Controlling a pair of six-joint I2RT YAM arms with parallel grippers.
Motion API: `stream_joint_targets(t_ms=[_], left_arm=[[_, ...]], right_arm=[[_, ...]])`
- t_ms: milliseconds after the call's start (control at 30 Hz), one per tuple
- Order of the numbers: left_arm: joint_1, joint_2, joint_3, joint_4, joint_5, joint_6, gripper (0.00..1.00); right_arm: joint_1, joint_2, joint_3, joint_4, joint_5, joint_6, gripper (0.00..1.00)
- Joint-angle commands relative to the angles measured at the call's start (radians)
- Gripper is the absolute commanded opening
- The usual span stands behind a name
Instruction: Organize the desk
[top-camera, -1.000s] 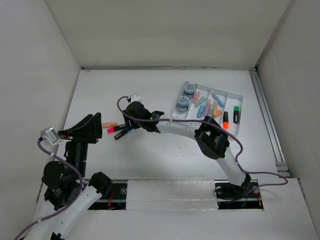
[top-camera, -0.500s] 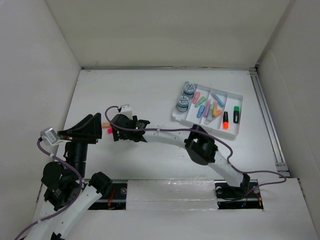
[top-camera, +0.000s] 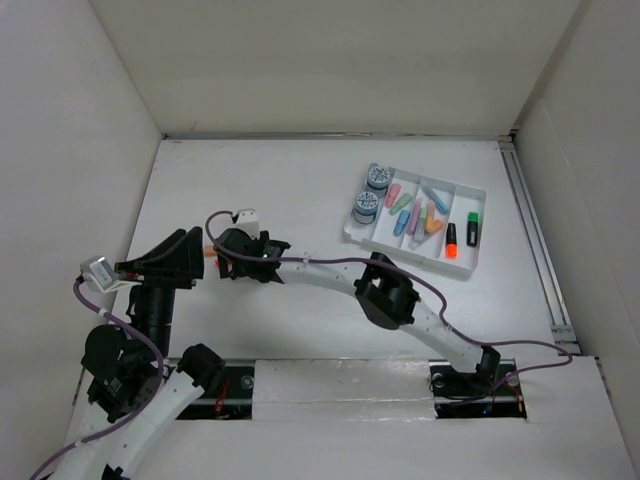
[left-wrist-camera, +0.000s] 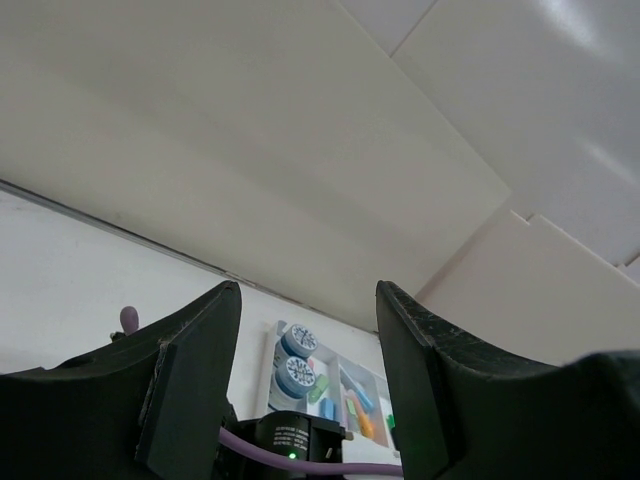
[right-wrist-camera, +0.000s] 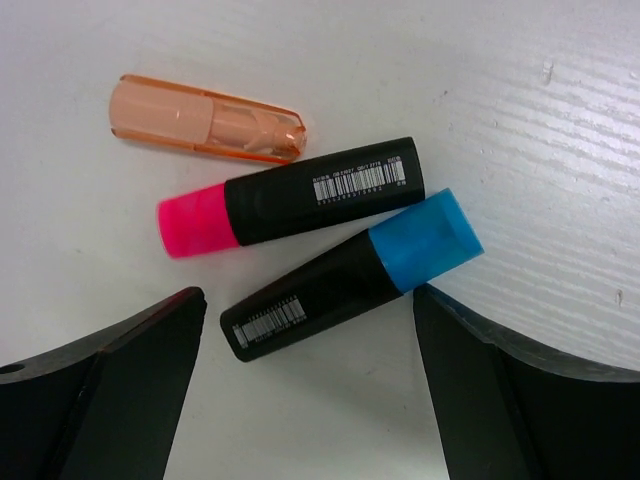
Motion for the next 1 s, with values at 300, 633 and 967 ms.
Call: stream_joint_targets(t_ms=[300, 633, 967], left_arm=[[0.005, -0.016, 0.0, 0.038, 0.018, -0.004, 0.53], [0.005, -0.01, 0.0, 0.037, 0.018, -0.006, 0.53], [0.005, -0.007, 0.001, 0.037, 0.016, -0.006, 0.53]], right_arm=[[-0.003, 0.065, 0.033, -0.096, 0.255, -0.032, 0.67], [0.007, -0.115, -0.295, 0.025, 0.367, -0.074, 0.6], [-0.022, -0.134, -0.326, 0.123, 0.272, -0.124, 0.61]])
